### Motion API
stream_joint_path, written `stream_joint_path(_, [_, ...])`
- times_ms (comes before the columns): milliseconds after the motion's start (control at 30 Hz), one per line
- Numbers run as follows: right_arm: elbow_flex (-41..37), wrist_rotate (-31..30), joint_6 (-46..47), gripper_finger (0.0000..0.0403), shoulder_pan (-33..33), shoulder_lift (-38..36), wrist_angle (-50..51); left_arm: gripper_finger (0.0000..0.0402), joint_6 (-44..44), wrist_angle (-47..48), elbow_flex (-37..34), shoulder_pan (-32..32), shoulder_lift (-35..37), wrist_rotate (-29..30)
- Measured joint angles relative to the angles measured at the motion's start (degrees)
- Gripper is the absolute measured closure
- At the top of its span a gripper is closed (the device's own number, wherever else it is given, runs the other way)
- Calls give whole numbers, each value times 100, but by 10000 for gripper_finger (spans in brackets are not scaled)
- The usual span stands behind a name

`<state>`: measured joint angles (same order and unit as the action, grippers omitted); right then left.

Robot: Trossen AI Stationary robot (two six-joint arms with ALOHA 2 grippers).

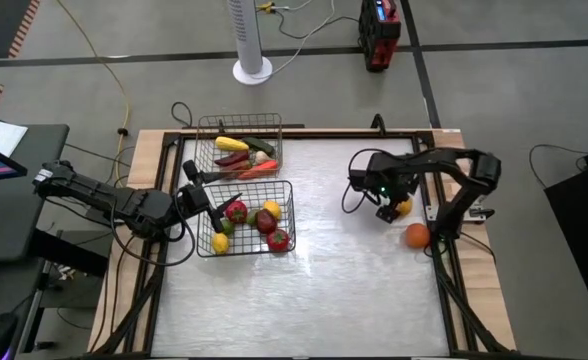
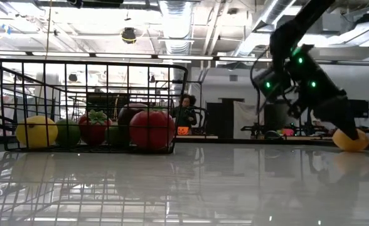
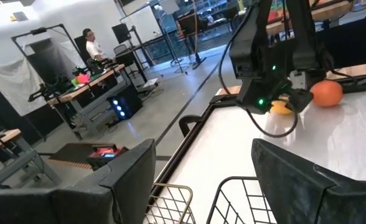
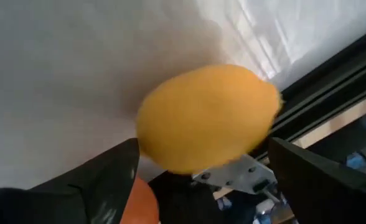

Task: Sort produce into baskets
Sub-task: Put the yellow lemon into the bottom wire basket

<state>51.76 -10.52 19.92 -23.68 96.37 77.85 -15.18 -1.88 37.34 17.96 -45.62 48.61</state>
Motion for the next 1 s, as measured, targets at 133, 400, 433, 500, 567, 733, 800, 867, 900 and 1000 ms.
stream_joint_path(133, [-222, 174, 4, 20, -170, 172, -328, 148, 2, 103, 0, 4, 1, 1])
stream_joint_path(400, [-359, 93, -393, 55, -236, 224, -645, 148, -4, 162, 0, 4, 1, 2])
stream_joint_path(433, [-359, 63, -444, 64, -234, 222, -670, 148, -4, 160, 0, 4, 1, 2])
stream_joint_path(500, [-359, 30, -503, 83, -234, 222, -695, 148, -2, 159, 0, 4, 1, 1])
stream_joint_path(567, [-359, 24, -526, 104, -234, 222, -654, 148, -2, 156, 0, 4, 1, 1])
stream_joint_path(733, [-350, 22, -548, 141, -221, 222, -387, 148, -2, 154, 0, 4, 1, 1])
stream_joint_path(800, [-289, 19, -555, 144, -218, 222, -154, 148, -2, 154, 0, 4, 1, 3])
stream_joint_path(867, [-138, 11, -554, 144, -170, 222, 39, 148, -2, 154, 0, 4, 1, 3])
stream_joint_path(900, [-42, -20, -555, 143, -120, 222, 93, 148, -2, 153, 0, 4, 1, 3])
stream_joint_path(1000, [408, -128, -632, 142, 127, 222, 125, 148, -16, 152, 0, 4, 1, 3])
